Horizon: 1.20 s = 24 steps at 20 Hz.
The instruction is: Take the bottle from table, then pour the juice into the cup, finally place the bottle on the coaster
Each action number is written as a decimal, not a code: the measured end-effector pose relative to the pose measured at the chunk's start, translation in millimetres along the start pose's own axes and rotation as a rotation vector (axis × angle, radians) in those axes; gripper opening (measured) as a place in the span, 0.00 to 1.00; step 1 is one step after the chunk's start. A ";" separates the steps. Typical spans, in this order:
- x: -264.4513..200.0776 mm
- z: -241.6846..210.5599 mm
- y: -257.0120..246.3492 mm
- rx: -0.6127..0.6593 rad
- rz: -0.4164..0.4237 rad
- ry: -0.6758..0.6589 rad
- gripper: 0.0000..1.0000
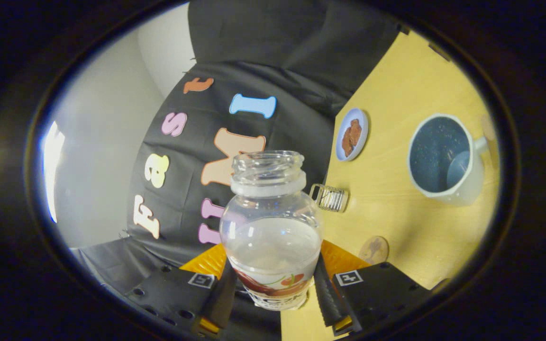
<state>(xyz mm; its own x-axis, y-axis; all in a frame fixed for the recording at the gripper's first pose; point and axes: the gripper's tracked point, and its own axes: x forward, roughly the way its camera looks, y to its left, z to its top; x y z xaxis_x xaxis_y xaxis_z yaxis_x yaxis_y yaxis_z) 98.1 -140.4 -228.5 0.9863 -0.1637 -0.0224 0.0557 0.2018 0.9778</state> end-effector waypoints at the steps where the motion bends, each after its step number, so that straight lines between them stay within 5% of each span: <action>1: 0.2 -1.2 -0.9 0.039 0.002 0.002 0.77; 24: -7.0 11.5 14.9 0.416 0.089 -0.009 0.77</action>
<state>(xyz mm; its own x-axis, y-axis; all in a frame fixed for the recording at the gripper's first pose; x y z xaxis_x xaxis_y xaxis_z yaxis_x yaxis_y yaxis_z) 90.3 -147.4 -211.4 0.9829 -0.1721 0.0661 -0.0992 -0.1914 0.9765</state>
